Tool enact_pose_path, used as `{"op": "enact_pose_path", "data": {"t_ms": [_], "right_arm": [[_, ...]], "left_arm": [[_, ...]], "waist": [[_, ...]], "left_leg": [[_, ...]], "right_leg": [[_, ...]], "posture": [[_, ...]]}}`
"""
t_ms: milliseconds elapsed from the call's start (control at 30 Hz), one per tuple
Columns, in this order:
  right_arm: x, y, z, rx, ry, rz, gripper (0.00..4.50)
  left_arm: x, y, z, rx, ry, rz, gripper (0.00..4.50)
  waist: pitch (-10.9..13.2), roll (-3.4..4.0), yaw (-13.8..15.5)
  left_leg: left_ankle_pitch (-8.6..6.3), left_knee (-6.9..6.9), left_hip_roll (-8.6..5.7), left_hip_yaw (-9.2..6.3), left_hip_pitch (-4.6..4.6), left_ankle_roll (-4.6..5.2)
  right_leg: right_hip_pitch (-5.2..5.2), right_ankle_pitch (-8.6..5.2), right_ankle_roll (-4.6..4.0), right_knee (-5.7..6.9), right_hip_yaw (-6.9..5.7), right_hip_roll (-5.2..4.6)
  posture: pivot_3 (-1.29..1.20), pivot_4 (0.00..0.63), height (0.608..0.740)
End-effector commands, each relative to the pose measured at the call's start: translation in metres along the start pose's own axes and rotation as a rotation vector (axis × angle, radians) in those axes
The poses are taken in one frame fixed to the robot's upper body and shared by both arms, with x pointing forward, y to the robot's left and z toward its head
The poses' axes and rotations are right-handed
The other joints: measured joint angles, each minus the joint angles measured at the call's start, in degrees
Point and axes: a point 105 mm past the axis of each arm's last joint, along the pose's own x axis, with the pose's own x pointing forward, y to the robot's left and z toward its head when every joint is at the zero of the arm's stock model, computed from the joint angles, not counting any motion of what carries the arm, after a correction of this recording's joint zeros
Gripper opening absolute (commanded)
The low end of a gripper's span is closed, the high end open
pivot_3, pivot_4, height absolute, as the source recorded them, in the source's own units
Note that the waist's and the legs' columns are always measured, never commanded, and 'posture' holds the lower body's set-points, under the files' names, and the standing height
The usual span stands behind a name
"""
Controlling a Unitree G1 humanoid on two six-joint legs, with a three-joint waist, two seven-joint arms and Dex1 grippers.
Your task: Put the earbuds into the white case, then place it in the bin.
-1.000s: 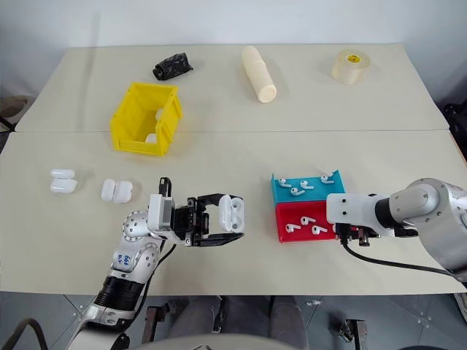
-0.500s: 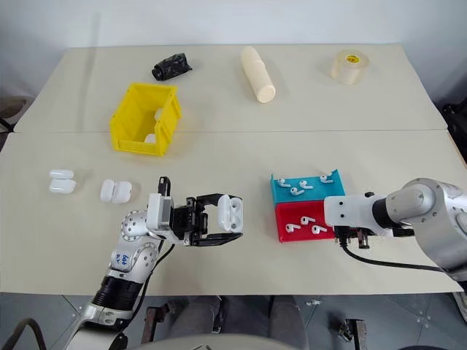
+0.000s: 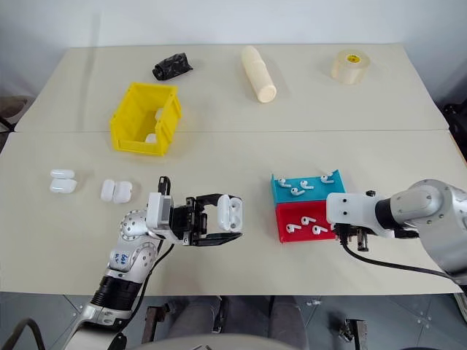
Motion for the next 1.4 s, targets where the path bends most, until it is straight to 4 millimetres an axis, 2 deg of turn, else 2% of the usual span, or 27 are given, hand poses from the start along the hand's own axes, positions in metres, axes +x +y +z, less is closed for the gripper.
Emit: {"op": "enact_pose_path", "data": {"t_ms": [33, 167, 267, 533, 667, 1033, 1400], "right_arm": [[-0.011, 0.007, 0.026, -0.077, -0.212, -0.048, 0.52], [-0.021, 0.010, 0.076, 0.001, -0.646, -0.190, 0.52], [-0.024, 0.012, 0.098, 0.079, -0.848, -0.235, 0.52], [-0.018, 0.016, 0.146, 0.247, -1.207, -0.201, 0.52], [-0.013, 0.020, 0.163, 0.317, -1.323, -0.128, 0.52], [0.006, 0.020, 0.174, 0.286, -1.392, -0.108, 0.52], [0.020, 0.014, 0.172, 0.280, -1.395, -0.133, 0.52]], "left_arm": [[-0.003, 0.004, 0.008, 0.014, -0.012, -0.008, 2.78], [-0.007, 0.007, 0.010, 0.002, -0.002, -0.023, 2.78], [-0.009, 0.008, 0.011, -0.003, 0.015, -0.033, 2.78], [-0.008, 0.015, 0.017, -0.033, 0.026, -0.044, 2.78], [-0.007, 0.018, 0.023, -0.035, 0.019, -0.045, 2.78], [-0.002, 0.015, 0.037, -0.050, -0.007, -0.051, 2.78], [0.003, 0.014, 0.041, -0.058, -0.016, -0.054, 2.78]], "waist": [[0.02, -0.03, -0.03], [0.05, -0.10, -0.37], [0.05, -0.08, -0.39], [0.05, -0.08, -0.34], [0.04, -0.08, -0.43], [0.04, -0.07, -0.56], [0.04, -0.07, -1.12]], "left_leg": [[0.00, 0.00, 0.00, -0.01, 0.01, 0.00], [0.00, 0.02, 0.04, 0.03, 0.04, -0.01], [0.02, -0.03, 0.09, 0.01, 0.08, -0.05], [0.02, -0.01, 0.02, -0.11, 0.06, -0.05], [0.02, -0.03, 0.03, -0.12, 0.06, -0.06], [0.03, -0.04, 0.02, -0.14, 0.06, -0.06], [0.03, -0.07, 0.02, -0.14, 0.06, -0.06]], "right_leg": [[0.03, 0.00, 0.00, -0.01, -0.03, 0.02], [0.02, 0.00, 0.01, 0.02, 0.01, 0.04], [-0.01, 0.00, 0.01, 0.05, 0.02, 0.08], [0.02, 0.01, 0.00, 0.05, 0.00, 0.03], [-0.01, 0.01, 0.00, 0.10, 0.00, 0.05], [-0.03, 0.00, -0.01, 0.26, 0.00, 0.06], [-0.03, 0.00, -0.01, 0.26, -0.01, 0.07]], "posture": [[0.00, 0.150, 0.740], [0.00, 0.150, 0.740], [0.00, 0.150, 0.740], [0.00, 0.150, 0.740], [0.00, 0.150, 0.740], [0.00, 0.150, 0.740], [0.00, 0.150, 0.740]]}}
